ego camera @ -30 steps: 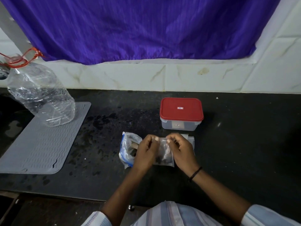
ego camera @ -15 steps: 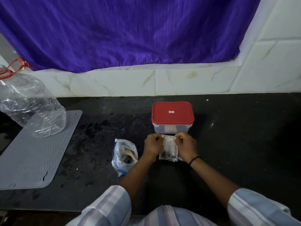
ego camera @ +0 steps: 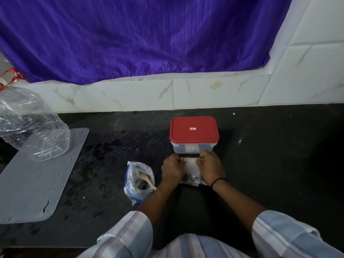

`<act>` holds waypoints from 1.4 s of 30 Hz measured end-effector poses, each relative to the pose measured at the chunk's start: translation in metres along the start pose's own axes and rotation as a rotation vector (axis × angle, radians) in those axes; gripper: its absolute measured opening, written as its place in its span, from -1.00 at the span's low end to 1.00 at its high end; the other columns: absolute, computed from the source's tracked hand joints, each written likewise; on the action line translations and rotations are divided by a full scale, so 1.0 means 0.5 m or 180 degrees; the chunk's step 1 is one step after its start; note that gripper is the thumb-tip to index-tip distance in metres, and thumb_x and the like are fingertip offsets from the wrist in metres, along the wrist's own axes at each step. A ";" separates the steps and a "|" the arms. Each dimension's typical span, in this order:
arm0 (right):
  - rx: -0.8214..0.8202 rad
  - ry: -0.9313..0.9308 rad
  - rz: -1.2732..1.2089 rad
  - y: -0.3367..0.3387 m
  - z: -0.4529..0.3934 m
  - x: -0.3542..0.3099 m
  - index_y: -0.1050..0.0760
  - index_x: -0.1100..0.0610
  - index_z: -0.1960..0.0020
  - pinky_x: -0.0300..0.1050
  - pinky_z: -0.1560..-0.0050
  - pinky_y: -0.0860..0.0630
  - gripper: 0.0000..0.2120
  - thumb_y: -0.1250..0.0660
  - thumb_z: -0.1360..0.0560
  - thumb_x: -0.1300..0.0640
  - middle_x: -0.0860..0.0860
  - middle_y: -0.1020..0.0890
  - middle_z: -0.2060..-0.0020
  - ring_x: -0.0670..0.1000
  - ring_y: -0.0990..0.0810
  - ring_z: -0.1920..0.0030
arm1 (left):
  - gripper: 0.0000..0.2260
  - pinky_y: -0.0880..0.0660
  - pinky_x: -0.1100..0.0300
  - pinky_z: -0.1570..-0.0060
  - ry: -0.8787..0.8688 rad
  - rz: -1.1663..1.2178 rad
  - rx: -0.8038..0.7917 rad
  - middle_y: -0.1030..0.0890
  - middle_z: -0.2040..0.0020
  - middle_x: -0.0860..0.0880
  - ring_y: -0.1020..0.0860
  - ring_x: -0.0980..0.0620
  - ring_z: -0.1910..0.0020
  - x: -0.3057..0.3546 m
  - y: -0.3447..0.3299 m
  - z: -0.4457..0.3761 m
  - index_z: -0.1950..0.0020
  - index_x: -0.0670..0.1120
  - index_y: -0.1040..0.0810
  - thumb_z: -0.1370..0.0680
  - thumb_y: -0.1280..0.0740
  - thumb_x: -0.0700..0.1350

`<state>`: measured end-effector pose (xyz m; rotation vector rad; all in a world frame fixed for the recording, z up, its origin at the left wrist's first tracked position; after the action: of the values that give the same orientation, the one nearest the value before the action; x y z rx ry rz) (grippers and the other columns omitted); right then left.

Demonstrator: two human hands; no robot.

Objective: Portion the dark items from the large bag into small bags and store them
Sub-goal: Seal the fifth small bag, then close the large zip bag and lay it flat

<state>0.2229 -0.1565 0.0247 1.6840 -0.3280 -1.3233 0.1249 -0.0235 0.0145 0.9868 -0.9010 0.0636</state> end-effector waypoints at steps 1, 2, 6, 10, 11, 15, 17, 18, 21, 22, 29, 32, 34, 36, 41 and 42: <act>0.0075 0.0072 -0.0033 0.004 0.005 -0.004 -0.46 0.09 -0.01 -0.05 0.11 -0.51 -0.86 -0.32 -0.54 0.03 0.04 -0.49 -0.01 0.06 -0.54 0.06 | -0.83 -0.40 0.17 0.10 -0.0143 -0.0112 0.0049 -0.62 0.00 -0.05 -0.59 -0.04 0.01 0.001 0.005 0.003 -0.03 -0.09 -0.59 -0.60 -0.29 -0.02; 0.0181 0.0180 -0.0049 0.008 0.011 -0.012 -0.47 0.09 -0.03 -0.04 0.10 -0.53 -0.84 -0.33 -0.54 0.03 0.03 -0.49 -0.01 0.05 -0.54 0.05 | -0.86 -0.38 0.17 0.09 -0.0299 -0.0211 0.0086 -0.60 -0.02 -0.06 -0.58 -0.04 -0.02 0.002 0.012 0.009 -0.05 -0.10 -0.57 -0.60 -0.28 -0.08; 0.0628 0.1018 0.0126 0.024 0.049 -0.069 -0.53 0.10 -0.06 -0.08 0.13 -0.53 -0.85 -0.33 -0.52 0.09 0.02 -0.50 0.03 0.02 -0.52 0.06 | -0.88 -0.38 0.22 0.08 -0.0889 -0.0212 0.0299 -0.54 0.04 0.02 -0.54 0.03 0.02 0.005 0.065 0.044 -0.06 -0.08 -0.61 -0.57 -0.30 -0.20; 0.0291 0.1987 0.0157 0.003 0.108 -0.154 -0.55 0.11 -0.04 -0.05 0.10 -0.52 -0.80 -0.20 -0.56 0.05 0.00 -0.54 0.07 -0.01 -0.52 0.08 | -0.92 -0.41 0.38 0.12 -0.1420 0.0255 0.0780 -0.57 0.13 0.12 -0.52 0.17 0.12 -0.005 0.150 0.105 0.03 -0.06 -0.61 -0.57 -0.37 -0.22; 0.0103 0.2159 0.0150 -0.008 0.122 -0.173 -0.54 0.10 -0.05 -0.06 0.10 -0.53 -0.78 -0.18 -0.56 0.04 0.01 -0.54 0.07 -0.01 -0.52 0.09 | -0.93 -0.44 0.37 0.11 -0.1433 0.0382 0.0932 -0.58 0.13 0.11 -0.53 0.19 0.13 -0.016 0.174 0.119 0.03 -0.06 -0.62 -0.57 -0.37 -0.22; -0.0893 0.2632 0.0542 -0.074 0.168 -0.230 -0.43 0.06 -0.18 -0.12 0.11 -0.49 -0.72 -0.21 -0.55 -0.05 0.01 -0.47 -0.05 0.00 -0.50 0.03 | -0.94 -0.48 0.17 0.13 -0.1494 0.0434 0.1769 -0.58 0.09 0.05 -0.54 0.07 0.13 -0.080 0.259 0.167 0.00 -0.07 -0.60 -0.58 -0.33 -0.16; -0.1264 0.2703 0.0858 -0.105 0.181 -0.239 -0.35 0.04 -0.29 -0.04 0.10 -0.48 -0.62 -0.26 -0.54 -0.10 0.05 -0.42 -0.10 0.06 -0.49 -0.02 | -0.87 -0.42 0.10 0.06 -0.1372 0.0224 0.2118 -0.56 0.01 -0.03 -0.49 0.01 0.03 -0.118 0.283 0.176 -0.04 -0.13 -0.58 -0.56 -0.30 -0.12; -0.1386 0.2727 0.1006 -0.117 0.184 -0.240 -0.32 0.03 -0.35 0.00 0.09 -0.48 -0.56 -0.27 -0.54 -0.11 0.07 -0.41 -0.13 0.09 -0.48 -0.05 | -0.84 -0.39 0.11 0.01 -0.1168 0.0190 0.2184 -0.55 -0.04 -0.05 -0.45 0.02 -0.04 -0.141 0.289 0.174 -0.08 -0.15 -0.57 -0.55 -0.31 -0.12; -0.1620 0.2764 0.1160 -0.144 0.187 -0.232 -0.31 0.03 -0.41 0.04 0.01 -0.51 -0.52 -0.30 -0.54 -0.03 0.09 -0.41 -0.19 0.12 -0.47 -0.12 | -0.69 -0.42 0.09 -0.10 -0.0291 0.0495 0.1879 -0.52 -0.20 -0.04 -0.44 0.05 -0.18 -0.209 0.283 0.158 -0.28 -0.12 -0.50 -0.57 -0.39 -0.08; -0.1588 0.2810 0.1079 -0.148 0.187 -0.230 -0.35 0.05 -0.39 0.05 0.00 -0.52 -0.56 -0.31 -0.54 0.02 0.08 -0.44 -0.19 0.13 -0.48 -0.13 | -0.64 -0.48 0.08 -0.09 -0.0026 0.0729 0.1657 -0.54 -0.21 -0.05 -0.50 0.02 -0.17 -0.225 0.274 0.151 -0.32 -0.11 -0.48 -0.56 -0.41 -0.04; -0.0713 0.2946 -0.0070 -0.106 0.177 -0.249 -0.57 0.11 -0.14 -0.02 0.19 -0.55 -0.80 -0.29 -0.54 0.18 0.03 -0.57 0.06 0.06 -0.52 0.12 | -0.90 -0.54 0.10 0.28 0.0421 0.1275 0.1275 -0.67 0.22 -0.02 -0.63 0.02 0.25 -0.240 0.260 0.141 0.09 -0.05 -0.62 -0.56 -0.42 -0.03; -0.0259 0.2831 -0.0696 -0.066 0.176 -0.280 -0.52 0.18 -0.06 -0.14 0.04 -0.50 -0.86 -0.21 -0.59 0.18 0.04 -0.53 0.01 0.00 -0.51 0.04 | -0.89 -0.53 0.16 0.29 0.0547 0.1285 0.1210 -0.67 0.21 0.00 -0.64 0.04 0.23 -0.241 0.259 0.133 0.07 -0.04 -0.62 -0.53 -0.45 -0.01; -0.0186 0.2760 -0.1011 -0.047 0.174 -0.299 -0.48 0.22 0.00 -0.13 0.05 -0.48 -0.88 -0.17 -0.60 0.22 0.05 -0.50 0.06 -0.02 -0.49 0.08 | -0.86 -0.57 0.12 0.25 0.0602 0.1259 0.1135 -0.67 0.20 0.00 -0.65 0.03 0.22 -0.242 0.255 0.127 0.04 -0.02 -0.61 -0.51 -0.47 0.01; -0.0166 0.2687 -0.1080 -0.042 0.175 -0.313 -0.45 0.23 0.04 -0.09 0.14 -0.46 -0.86 -0.14 -0.61 0.23 0.04 -0.47 0.12 -0.03 -0.45 0.16 | -0.84 -0.62 0.03 0.19 0.0637 0.1338 0.1078 -0.67 0.19 0.00 -0.66 0.01 0.21 -0.245 0.251 0.123 0.03 0.00 -0.60 -0.48 -0.49 0.01; -0.1018 0.2356 -0.0048 -0.107 0.186 -0.317 -0.43 0.07 -0.25 -0.04 0.12 -0.56 -0.71 -0.06 -0.61 0.06 0.01 -0.48 -0.10 -0.02 -0.55 0.09 | -0.84 -0.58 0.10 0.19 0.0583 0.1614 0.1089 -0.63 0.14 -0.04 -0.64 0.01 0.19 -0.226 0.244 0.132 -0.02 -0.06 -0.52 -0.51 -0.47 -0.13; -0.1279 0.2263 0.0197 -0.122 0.192 -0.314 -0.39 0.04 -0.30 -0.02 0.05 -0.57 -0.70 -0.10 -0.61 0.05 0.01 -0.47 -0.16 0.00 -0.57 0.02 | -0.83 -0.56 0.13 0.20 0.0541 0.1650 0.1111 -0.62 0.13 -0.05 -0.63 0.03 0.19 -0.221 0.242 0.133 -0.03 -0.07 -0.51 -0.52 -0.46 -0.15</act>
<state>0.0603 -0.0643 0.0755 1.6535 0.2843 -0.6187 -0.0406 0.0343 0.0383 1.0261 -0.9871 0.7539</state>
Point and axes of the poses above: each hand's wrist, its own z-axis away from the middle knuckle, its own y-axis out of the back of the hand, x = y × z, the point moved 5 cm from there along -z, towards the middle knuckle
